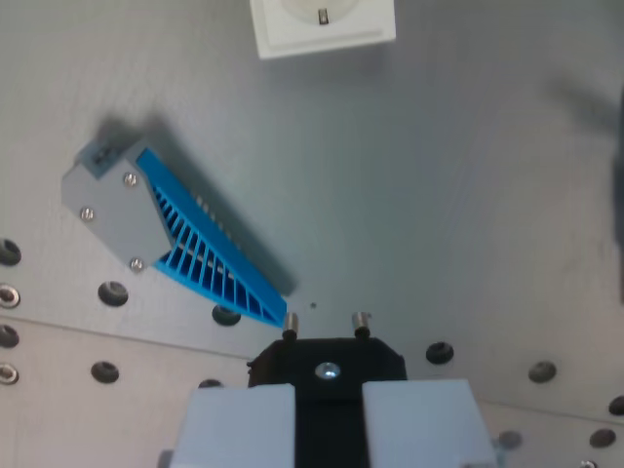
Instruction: Move above the white socket
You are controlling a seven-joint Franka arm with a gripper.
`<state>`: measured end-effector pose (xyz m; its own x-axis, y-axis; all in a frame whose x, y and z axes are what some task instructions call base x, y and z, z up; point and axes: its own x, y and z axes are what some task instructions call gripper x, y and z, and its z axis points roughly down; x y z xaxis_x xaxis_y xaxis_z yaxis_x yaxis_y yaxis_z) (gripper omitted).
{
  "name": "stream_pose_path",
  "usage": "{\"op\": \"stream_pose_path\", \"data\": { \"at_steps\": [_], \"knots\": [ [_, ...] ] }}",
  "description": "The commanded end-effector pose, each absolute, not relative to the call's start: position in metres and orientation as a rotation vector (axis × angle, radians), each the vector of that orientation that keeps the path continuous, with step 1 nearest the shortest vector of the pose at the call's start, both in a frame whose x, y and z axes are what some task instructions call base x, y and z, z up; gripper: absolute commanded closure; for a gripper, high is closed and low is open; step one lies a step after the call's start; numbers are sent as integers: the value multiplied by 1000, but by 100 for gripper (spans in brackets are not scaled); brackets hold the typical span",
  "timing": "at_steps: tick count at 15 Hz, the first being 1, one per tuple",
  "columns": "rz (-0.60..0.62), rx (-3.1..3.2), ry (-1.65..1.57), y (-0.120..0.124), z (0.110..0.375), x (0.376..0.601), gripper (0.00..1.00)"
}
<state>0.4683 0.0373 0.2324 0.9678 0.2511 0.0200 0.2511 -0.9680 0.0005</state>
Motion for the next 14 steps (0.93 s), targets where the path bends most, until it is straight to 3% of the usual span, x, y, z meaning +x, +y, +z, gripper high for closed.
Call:
{"op": "stream_pose_path", "data": {
  "at_steps": [1, 14],
  "knots": [
    [9, -3068, -483, 40, 220, 486, 100],
    [-23, -3044, -523, 49, 155, 519, 100]
  ]
}}
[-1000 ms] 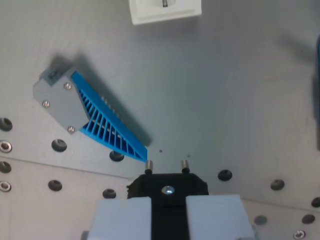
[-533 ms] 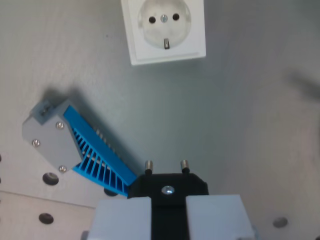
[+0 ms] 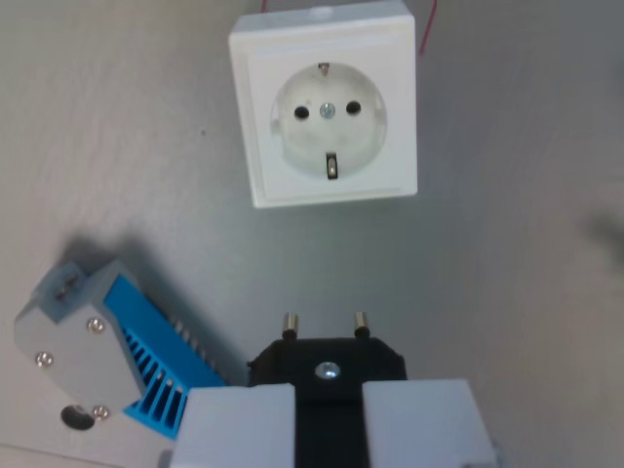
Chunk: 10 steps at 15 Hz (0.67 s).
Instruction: Move above the white socket
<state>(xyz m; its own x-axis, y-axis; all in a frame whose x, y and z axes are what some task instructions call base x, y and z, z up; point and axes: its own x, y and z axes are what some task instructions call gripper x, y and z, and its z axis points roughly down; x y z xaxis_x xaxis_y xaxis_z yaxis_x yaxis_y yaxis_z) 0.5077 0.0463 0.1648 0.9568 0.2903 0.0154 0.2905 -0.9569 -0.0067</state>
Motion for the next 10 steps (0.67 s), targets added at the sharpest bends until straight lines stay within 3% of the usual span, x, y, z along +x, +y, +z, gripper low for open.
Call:
{"op": "stream_pose_path", "data": {
  "at_steps": [1, 10],
  "knots": [
    [-21, -3043, -524, 50, 150, 521, 100],
    [-35, -3040, -534, 53, 119, 537, 100]
  ]
}}
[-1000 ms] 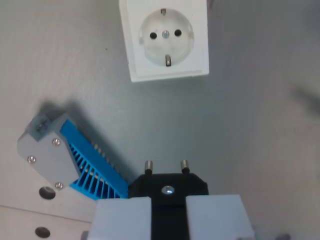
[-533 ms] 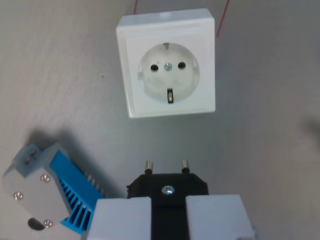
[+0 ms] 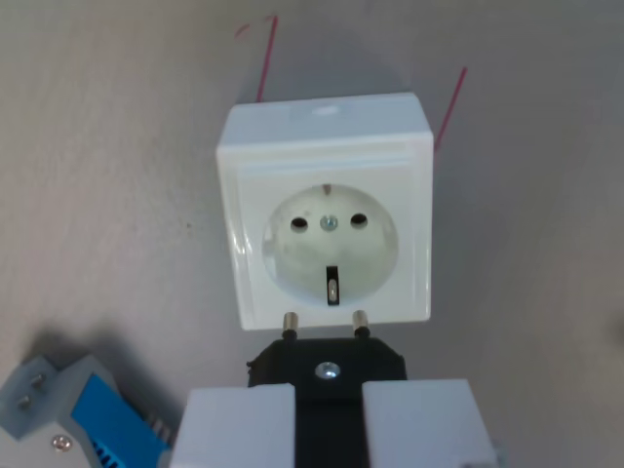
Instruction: Move above the white socket
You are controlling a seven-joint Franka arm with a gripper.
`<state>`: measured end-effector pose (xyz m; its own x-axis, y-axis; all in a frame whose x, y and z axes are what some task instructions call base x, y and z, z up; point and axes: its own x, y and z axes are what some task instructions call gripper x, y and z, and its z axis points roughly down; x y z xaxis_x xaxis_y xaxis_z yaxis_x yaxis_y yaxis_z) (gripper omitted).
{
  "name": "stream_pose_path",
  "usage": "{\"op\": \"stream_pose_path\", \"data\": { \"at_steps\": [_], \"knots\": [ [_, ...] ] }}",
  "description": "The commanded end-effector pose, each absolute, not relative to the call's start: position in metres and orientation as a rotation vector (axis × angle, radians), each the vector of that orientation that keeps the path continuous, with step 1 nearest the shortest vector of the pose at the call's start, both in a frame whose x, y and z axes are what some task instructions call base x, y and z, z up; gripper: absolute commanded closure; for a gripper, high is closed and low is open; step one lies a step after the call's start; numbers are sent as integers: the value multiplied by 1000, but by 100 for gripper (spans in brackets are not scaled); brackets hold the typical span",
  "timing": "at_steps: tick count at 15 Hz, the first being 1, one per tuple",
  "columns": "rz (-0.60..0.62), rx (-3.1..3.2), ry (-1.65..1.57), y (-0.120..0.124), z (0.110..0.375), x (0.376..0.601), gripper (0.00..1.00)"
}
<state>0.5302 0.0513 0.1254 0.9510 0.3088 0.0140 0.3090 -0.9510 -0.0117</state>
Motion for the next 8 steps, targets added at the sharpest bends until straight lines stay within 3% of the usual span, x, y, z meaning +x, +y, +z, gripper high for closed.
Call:
{"op": "stream_pose_path", "data": {
  "at_steps": [1, 8],
  "knots": [
    [-35, -3040, -532, 53, 117, 538, 100],
    [-21, -3038, -534, 54, 108, 544, 100]
  ]
}}
